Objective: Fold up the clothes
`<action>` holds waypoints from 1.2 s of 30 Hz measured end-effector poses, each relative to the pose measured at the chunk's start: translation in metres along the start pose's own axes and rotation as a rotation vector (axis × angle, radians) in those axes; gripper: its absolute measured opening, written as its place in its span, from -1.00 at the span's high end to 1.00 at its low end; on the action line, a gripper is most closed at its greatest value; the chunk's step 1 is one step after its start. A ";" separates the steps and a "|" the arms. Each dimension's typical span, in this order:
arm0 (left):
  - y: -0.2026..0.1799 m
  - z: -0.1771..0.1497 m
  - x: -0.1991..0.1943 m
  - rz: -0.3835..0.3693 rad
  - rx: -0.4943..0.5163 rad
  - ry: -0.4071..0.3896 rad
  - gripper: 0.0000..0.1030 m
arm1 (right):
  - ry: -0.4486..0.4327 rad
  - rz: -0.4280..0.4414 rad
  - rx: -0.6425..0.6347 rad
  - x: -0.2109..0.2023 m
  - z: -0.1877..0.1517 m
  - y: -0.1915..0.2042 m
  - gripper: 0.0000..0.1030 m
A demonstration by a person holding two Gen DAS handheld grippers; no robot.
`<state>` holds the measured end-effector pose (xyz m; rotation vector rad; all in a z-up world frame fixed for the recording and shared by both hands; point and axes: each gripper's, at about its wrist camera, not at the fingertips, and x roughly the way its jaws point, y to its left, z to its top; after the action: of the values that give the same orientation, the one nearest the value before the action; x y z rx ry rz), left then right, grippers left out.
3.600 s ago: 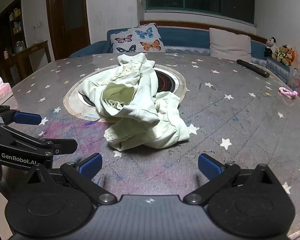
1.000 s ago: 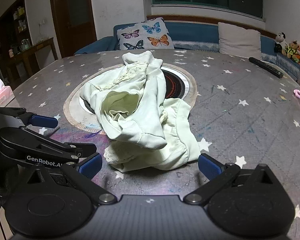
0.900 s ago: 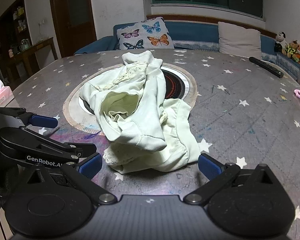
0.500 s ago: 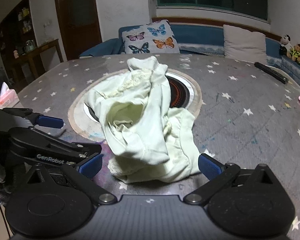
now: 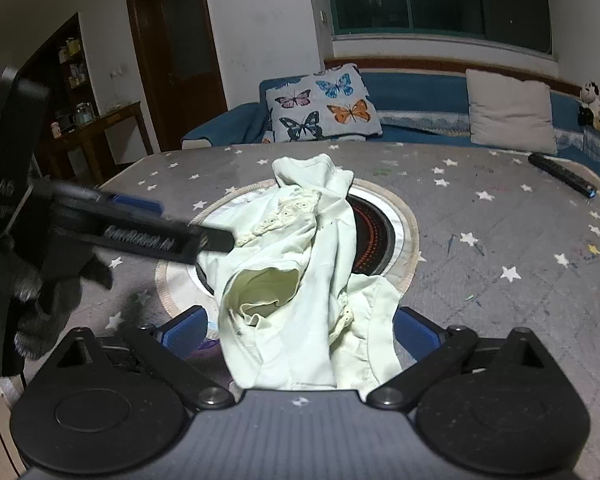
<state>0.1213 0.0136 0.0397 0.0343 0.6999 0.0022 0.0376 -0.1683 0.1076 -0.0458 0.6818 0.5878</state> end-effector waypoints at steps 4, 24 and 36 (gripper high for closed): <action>-0.005 0.020 0.028 -0.024 -0.006 0.025 -0.58 | 0.028 0.019 0.021 0.013 0.001 -0.007 -0.82; 0.014 0.031 0.077 -0.039 -0.025 0.057 0.80 | 0.097 0.039 0.072 0.051 0.004 -0.032 -0.72; 0.076 -0.018 -0.045 0.099 -0.205 -0.074 0.81 | 0.100 0.016 0.038 0.049 0.003 -0.019 -0.65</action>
<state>0.0764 0.0899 0.0575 -0.1264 0.6207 0.1670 0.0803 -0.1594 0.0772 -0.0346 0.7911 0.5901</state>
